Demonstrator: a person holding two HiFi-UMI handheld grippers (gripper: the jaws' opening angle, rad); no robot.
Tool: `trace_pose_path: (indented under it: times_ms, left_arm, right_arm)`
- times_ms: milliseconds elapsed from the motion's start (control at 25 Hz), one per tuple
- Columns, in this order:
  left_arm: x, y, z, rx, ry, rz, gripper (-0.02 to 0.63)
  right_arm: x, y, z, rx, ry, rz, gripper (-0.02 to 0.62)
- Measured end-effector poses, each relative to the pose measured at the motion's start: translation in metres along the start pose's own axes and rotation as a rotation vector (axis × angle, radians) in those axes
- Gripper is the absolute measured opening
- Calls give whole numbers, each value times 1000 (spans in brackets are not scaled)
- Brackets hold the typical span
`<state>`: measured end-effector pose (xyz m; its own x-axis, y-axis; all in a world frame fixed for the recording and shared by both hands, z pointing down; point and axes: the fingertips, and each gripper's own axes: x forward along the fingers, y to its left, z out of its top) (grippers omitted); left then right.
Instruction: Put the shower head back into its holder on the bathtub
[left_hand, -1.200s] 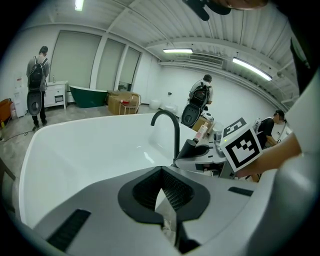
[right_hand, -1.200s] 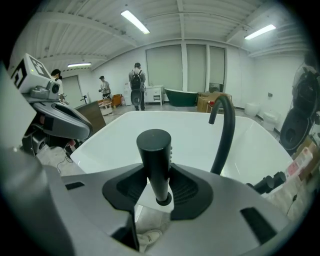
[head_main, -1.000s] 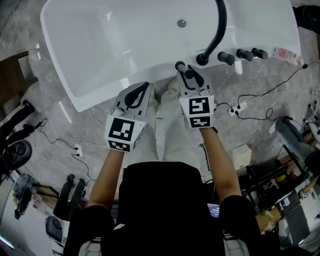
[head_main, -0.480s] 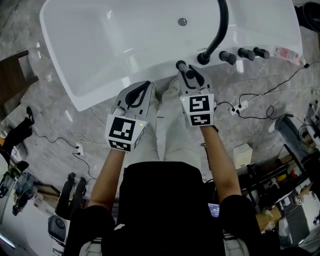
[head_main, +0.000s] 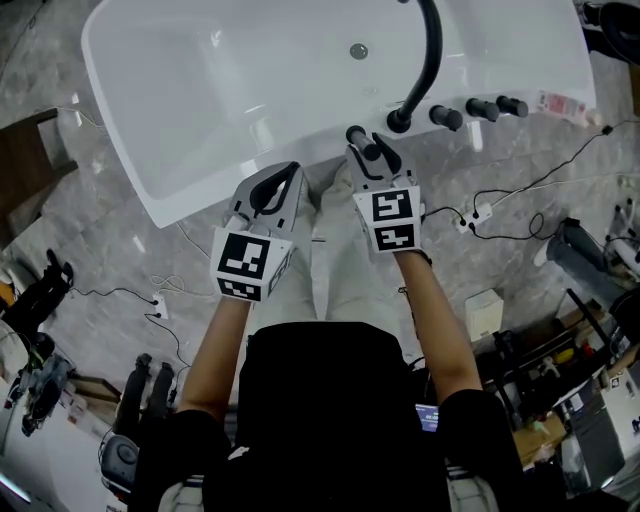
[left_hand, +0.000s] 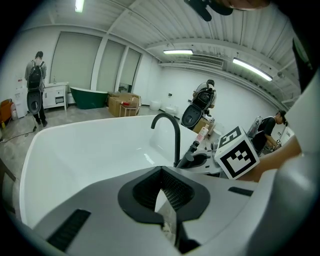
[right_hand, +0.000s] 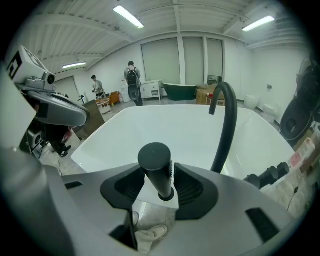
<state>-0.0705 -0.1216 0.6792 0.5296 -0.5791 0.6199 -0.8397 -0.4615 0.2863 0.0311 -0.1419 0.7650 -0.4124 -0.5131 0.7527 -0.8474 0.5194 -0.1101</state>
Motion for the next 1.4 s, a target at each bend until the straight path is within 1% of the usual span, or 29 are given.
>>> trace_pose_path:
  times_ms: [320,680,840,960,1120,1280,1400]
  left_arm:
    - [-16,-6,24,29,-25,3,14]
    - [-28,-28,70,89,-76,-8,14]
    - [-36,-35,92,111,-96,-11,14]
    - [-48,-42,112,145,-125,-10,14]
    - [-68,-56,146,163,-167,-13,14]
    - [-93,-72,178,196,-235,-28,14]
    - [-115,-77,205,236,-292,-18,14]
  right_arm:
    - [-27,3,22,29,-34,4,181]
    - [-77,-5,57,74,-113,-4,181]
    - [-101,-9,75,70,-145,-17,169]
    - [-122,-11,97,69,-183,-29,137]
    - [-157,-13,134,62,-266,-38,88]
    - [-200,-15,175,44,-362,-71,52]
    - [-235,-12,209,19,-443,-89,41]
